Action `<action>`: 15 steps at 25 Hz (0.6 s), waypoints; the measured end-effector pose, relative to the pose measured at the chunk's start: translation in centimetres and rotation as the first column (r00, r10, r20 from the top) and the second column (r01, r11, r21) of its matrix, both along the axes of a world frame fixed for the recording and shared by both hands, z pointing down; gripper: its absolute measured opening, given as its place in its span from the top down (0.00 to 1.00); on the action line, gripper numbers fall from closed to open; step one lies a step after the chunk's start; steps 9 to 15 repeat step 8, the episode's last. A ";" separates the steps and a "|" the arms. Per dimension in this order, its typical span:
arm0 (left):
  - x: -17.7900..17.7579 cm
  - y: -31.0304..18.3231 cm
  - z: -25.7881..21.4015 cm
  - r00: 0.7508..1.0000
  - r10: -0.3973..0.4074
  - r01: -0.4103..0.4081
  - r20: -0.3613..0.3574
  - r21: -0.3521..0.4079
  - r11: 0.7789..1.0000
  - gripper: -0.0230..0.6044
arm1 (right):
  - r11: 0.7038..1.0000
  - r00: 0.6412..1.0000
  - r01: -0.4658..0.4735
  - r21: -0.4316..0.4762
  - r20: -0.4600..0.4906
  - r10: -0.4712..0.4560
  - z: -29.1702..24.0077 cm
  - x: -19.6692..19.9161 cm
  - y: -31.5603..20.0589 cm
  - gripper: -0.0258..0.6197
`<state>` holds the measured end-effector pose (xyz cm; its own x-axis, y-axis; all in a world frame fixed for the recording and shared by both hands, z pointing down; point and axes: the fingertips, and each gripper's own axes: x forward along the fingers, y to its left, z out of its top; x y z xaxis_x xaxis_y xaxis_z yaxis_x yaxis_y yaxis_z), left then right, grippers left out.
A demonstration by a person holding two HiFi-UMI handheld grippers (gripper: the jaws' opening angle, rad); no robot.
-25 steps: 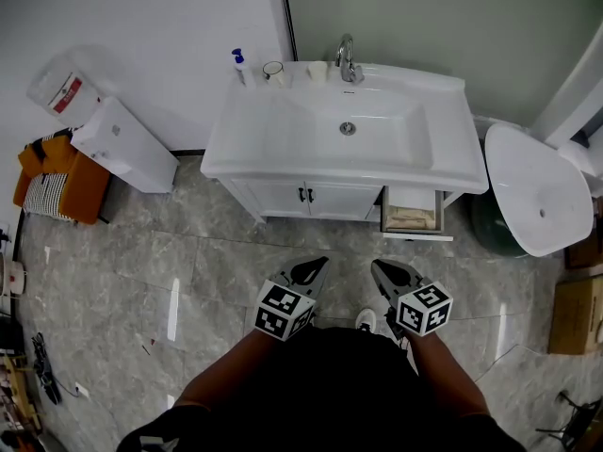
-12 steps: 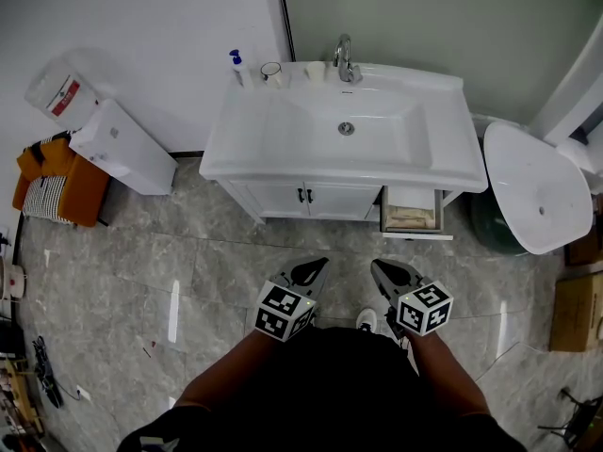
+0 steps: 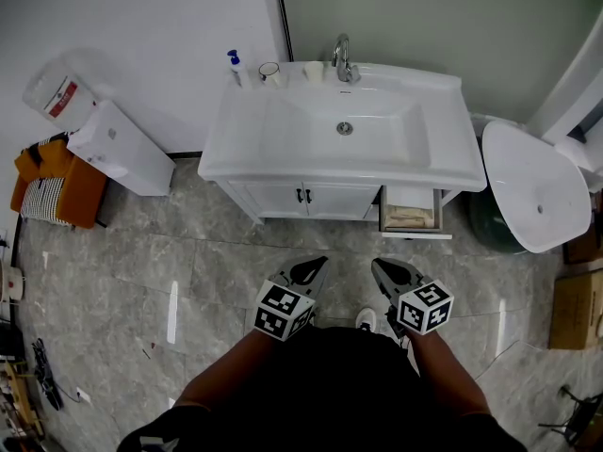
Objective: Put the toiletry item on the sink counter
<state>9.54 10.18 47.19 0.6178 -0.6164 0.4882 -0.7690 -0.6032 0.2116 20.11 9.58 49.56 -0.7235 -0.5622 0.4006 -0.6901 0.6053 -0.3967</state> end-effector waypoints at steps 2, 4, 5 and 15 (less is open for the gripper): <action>0.0 0.0 0.0 1.000 0.001 -0.001 0.000 0.000 1.000 0.96 | 1.000 1.000 -0.003 0.000 0.001 0.003 0.0 0.0 0.0 0.96; 0.0 0.0 0.0 1.000 0.001 -0.001 0.000 0.000 1.000 0.96 | 1.000 1.000 -0.004 -0.001 0.002 0.004 0.1 0.0 0.0 0.96; -0.1 0.0 0.1 1.000 0.001 -0.001 0.000 -0.001 1.000 0.96 | 1.000 1.000 -0.004 -0.001 0.002 0.004 0.1 0.0 0.0 0.96; -0.2 0.0 0.1 1.000 0.001 -0.001 0.000 -0.001 1.000 0.96 | 1.000 1.000 -0.003 -0.001 0.002 0.003 0.1 -0.1 0.1 0.96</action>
